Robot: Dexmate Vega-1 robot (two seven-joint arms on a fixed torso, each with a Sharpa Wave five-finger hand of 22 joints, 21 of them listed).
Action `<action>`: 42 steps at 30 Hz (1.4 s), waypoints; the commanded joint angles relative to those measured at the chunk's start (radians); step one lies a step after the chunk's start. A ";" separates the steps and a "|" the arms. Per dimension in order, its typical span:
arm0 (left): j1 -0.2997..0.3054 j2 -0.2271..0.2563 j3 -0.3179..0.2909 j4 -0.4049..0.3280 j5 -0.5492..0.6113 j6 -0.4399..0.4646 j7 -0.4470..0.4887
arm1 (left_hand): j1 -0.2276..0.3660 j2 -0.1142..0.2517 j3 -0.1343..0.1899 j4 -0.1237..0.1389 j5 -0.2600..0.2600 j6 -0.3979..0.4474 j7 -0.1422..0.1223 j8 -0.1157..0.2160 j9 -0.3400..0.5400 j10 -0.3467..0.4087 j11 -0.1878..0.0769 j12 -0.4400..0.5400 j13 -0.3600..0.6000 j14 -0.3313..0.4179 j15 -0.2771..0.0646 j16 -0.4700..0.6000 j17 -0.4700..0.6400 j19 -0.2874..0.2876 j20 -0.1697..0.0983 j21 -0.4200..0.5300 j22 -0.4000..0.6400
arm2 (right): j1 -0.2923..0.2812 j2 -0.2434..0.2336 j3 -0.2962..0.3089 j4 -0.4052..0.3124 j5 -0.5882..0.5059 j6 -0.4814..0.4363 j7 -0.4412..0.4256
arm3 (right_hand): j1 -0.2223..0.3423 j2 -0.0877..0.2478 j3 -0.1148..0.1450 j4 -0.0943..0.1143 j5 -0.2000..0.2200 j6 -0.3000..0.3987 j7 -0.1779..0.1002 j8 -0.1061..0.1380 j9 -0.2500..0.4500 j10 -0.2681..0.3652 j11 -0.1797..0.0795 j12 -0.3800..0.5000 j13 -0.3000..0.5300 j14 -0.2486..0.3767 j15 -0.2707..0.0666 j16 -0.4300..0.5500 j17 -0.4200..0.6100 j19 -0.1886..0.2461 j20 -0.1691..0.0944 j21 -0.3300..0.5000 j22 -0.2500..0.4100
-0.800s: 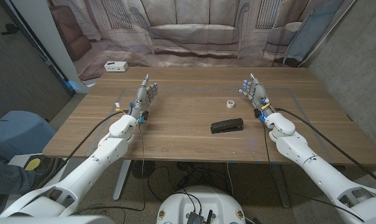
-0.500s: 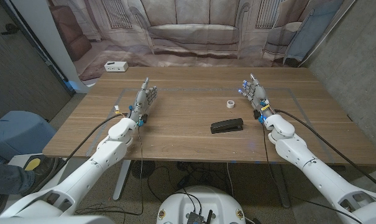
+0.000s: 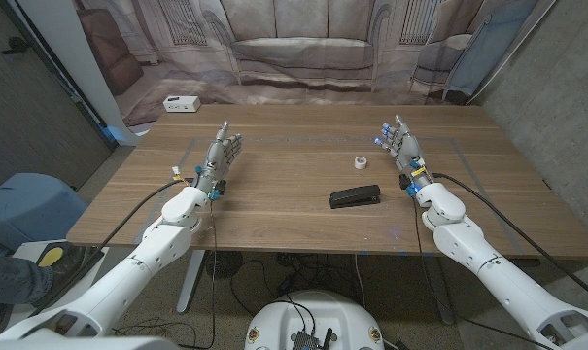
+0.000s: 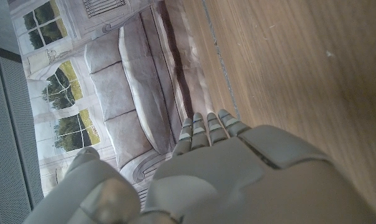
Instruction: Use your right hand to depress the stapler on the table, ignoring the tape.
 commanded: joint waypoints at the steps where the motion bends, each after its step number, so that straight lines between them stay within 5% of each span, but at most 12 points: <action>1: 0.025 0.024 -0.016 -0.027 -0.017 -0.026 -0.038 | 0.013 0.002 0.006 -0.003 0.001 0.011 -0.003 0.007 0.002 0.015 0.004 0.012 0.000 0.009 0.004 0.009 0.005 0.008 0.007 0.009 0.004 | -0.062 -0.027 0.019 -0.079 -0.026 0.027 -0.036 | 0.001 -0.002 -0.003 -0.001 0.003 0.009 -0.005 0.003 0.004 0.011 0.001 0.010 0.005 0.009 0.000 0.008 0.002 0.008 -0.001 0.003 0.002; 13: 0.043 0.052 -0.022 -0.065 -0.004 -0.020 -0.034 | 0.020 0.007 0.008 -0.006 -0.001 0.014 -0.001 0.007 0.002 0.015 0.006 0.011 -0.002 0.011 0.004 0.008 0.005 0.009 0.007 0.009 0.004 | -0.102 -0.048 0.032 -0.135 -0.069 0.047 -0.075 | 0.000 0.003 -0.003 -0.003 0.003 0.057 -0.010 0.019 0.006 0.044 0.002 0.019 0.005 0.030 -0.003 0.014 0.003 0.019 0.002 0.005 0.002; 42: 0.066 0.064 -0.018 -0.108 0.031 -0.033 -0.015 | 0.040 0.027 0.019 -0.016 -0.007 0.015 0.002 0.006 0.002 0.014 0.010 0.010 -0.007 0.013 0.007 0.006 0.004 0.008 0.009 0.006 0.004 | -0.244 -0.109 0.101 -0.259 -0.081 0.090 -0.099 | 0.002 0.010 -0.002 -0.005 0.002 0.035 -0.014 0.006 0.006 0.048 -0.001 0.016 0.006 0.037 -0.004 0.013 0.002 0.023 0.005 0.004 0.003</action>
